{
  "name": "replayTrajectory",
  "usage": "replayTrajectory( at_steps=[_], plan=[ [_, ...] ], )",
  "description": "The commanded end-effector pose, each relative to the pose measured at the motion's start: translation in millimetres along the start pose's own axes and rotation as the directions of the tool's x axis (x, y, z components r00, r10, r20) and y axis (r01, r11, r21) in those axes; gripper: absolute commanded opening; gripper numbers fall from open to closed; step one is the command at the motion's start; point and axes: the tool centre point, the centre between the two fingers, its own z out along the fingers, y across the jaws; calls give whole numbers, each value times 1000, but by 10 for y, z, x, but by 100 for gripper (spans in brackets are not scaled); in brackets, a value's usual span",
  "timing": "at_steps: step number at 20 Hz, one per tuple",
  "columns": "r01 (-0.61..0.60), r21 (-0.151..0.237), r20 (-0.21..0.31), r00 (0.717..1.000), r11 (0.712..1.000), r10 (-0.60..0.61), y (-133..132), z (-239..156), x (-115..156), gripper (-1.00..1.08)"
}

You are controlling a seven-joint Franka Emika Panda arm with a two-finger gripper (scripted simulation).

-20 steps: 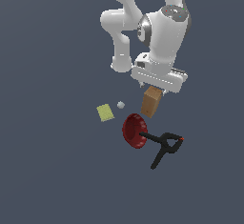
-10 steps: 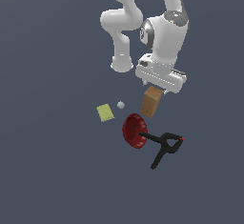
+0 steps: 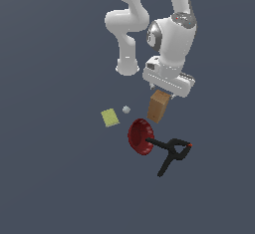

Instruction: Pick up a designated object from a clutter of objects.

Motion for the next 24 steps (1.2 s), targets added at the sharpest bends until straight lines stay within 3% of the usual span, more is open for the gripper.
replayTrajectory(
  at_steps=[1, 18, 19, 24],
  plan=[
    [0, 0, 0, 1000, 1000, 0, 1, 19, -1, 100],
    [-3, 1, 1, 1000, 1000, 3, 5, 499, -12, 100],
    [-3, 1, 1, 1000, 1000, 3, 5, 499, -12, -100],
    [-3, 1, 1, 1000, 1000, 3, 5, 499, -12, -100]
  ],
)
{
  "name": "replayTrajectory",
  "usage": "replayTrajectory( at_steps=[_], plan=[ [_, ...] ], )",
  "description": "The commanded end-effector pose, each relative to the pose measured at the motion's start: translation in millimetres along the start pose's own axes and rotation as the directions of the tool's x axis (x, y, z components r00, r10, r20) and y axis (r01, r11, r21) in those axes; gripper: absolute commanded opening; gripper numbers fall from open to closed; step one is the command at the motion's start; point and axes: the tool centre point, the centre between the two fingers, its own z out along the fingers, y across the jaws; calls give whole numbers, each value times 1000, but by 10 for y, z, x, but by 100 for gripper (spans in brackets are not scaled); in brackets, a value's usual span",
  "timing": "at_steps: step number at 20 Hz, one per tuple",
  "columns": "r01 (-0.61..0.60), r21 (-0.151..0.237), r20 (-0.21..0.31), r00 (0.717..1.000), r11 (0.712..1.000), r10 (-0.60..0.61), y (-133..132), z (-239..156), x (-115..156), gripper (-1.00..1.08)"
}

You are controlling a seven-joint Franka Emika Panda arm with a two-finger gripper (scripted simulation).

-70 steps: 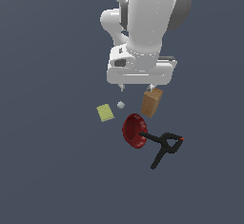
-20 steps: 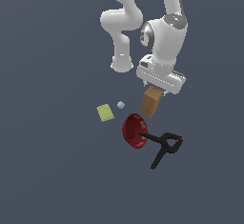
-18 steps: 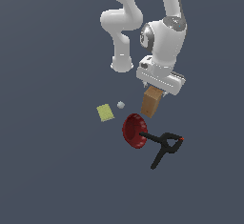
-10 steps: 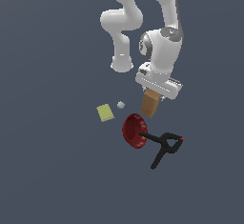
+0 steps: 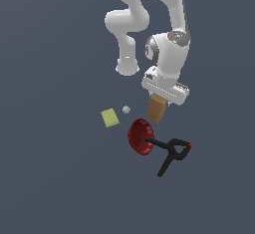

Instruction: Pick up a designated object from a clutter of objects.

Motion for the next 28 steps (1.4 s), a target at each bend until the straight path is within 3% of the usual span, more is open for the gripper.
replayTrajectory(
  at_steps=[1, 15, 28],
  plan=[
    [-1, -1, 1, 1000, 1000, 1, 7, 13, 2, -100],
    [0, 0, 1, 1000, 1000, 0, -44, -214, 73, -100],
    [1, 1, 2, 1000, 1000, -1, -235, -1143, 400, -100]
  ],
)
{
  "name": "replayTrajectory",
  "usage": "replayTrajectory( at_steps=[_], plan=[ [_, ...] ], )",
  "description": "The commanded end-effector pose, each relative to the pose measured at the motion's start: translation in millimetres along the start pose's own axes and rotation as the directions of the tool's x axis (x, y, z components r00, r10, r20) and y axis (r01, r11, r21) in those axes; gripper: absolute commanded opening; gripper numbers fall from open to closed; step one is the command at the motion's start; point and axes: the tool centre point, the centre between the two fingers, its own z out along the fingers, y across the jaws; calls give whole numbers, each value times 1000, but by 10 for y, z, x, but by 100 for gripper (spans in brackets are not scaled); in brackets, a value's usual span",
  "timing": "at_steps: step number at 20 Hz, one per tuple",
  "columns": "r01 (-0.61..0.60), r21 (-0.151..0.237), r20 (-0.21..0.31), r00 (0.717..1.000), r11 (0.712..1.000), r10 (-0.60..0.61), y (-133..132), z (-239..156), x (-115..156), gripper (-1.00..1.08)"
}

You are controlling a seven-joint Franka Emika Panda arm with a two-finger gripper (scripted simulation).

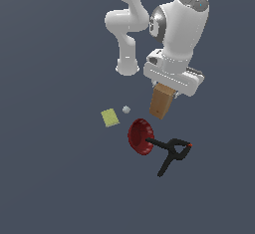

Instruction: Pick up a designated object from a clutter of objects.

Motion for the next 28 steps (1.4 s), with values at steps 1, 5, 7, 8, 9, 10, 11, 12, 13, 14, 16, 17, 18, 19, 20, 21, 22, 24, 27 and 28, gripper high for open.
replayTrajectory(
  at_steps=[1, 5, 7, 8, 9, 10, 11, 12, 13, 14, 16, 17, 18, 19, 20, 21, 22, 24, 27, 28],
  plan=[
    [0, 7, -5, 1000, 1000, 0, -59, -269, 91, -100],
    [0, 6, -5, 1000, 1000, 0, -137, -639, 227, -100],
    [0, 6, -5, 1000, 1000, 0, -176, -817, 293, -100],
    [-1, 6, -6, 1000, 1000, 1, -195, -902, 325, -100],
    [-1, 6, -6, 1000, 1000, 1, -213, -985, 356, -100],
    [-1, 6, -6, 1000, 1000, 1, -231, -1066, 387, -100],
    [-1, 5, -6, 1000, 1000, 1, -249, -1144, 417, -100],
    [-1, 5, -6, 1000, 1000, 1, -267, -1221, 446, -100],
    [-1, 5, -6, 1000, 1000, 1, -284, -1296, 475, -100],
    [-1, 5, -6, 1000, 1000, 1, -301, -1370, 503, -100],
    [-1, 5, -6, 1000, 1000, 1, -335, -1510, 558, -100],
    [-1, 5, -6, 1000, 1000, 1, -351, -1578, 584, -100],
    [-1, 5, -6, 1000, 1000, 1, -368, -1645, 610, -100],
    [-1, 5, -6, 1000, 1000, 1, -384, -1710, 635, -100],
    [-2, 4, -6, 1000, 1000, 2, -400, -1772, 661, -100],
    [-2, 4, -6, 1000, 1000, 2, -416, -1834, 685, -100],
    [-2, 4, -6, 1000, 1000, 2, -431, -1895, 709, -100],
    [-2, 4, -6, 1000, 1000, 2, -461, -2007, 754, -100],
    [-2, 4, -7, 1000, 1000, 2, -499, -2145, 811, -100],
    [-2, 4, -7, 1000, 1000, 2, -509, -2184, 827, -100]
  ],
)
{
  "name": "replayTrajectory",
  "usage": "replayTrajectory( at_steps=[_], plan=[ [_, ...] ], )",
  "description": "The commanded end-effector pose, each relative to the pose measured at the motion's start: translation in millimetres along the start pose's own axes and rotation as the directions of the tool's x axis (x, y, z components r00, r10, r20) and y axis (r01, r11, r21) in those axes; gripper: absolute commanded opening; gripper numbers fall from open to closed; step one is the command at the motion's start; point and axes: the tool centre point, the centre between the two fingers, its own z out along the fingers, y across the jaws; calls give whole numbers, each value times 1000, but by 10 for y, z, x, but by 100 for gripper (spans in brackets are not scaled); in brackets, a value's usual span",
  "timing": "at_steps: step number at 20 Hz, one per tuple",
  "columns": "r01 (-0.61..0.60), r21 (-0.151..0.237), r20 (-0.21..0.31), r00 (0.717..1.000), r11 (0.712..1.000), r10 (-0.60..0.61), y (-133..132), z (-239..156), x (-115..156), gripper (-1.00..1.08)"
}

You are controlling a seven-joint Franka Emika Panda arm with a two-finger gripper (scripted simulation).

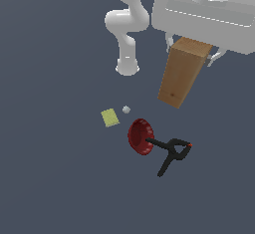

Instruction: Pick up a designated object from a clutter of objects.

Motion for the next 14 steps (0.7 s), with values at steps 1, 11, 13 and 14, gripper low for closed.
replayTrajectory(
  at_steps=[1, 11, 13, 14],
  plan=[
    [0, 7, -6, 1000, 1000, 0, -31, -151, 42, -100],
    [0, 7, -6, 1000, 1000, 0, -89, -346, 124, -100],
    [0, 7, -6, 1000, 1000, 0, -92, -355, 128, -100],
    [0, 7, -6, 1000, 1000, 0, -92, -356, 129, -100]
  ],
)
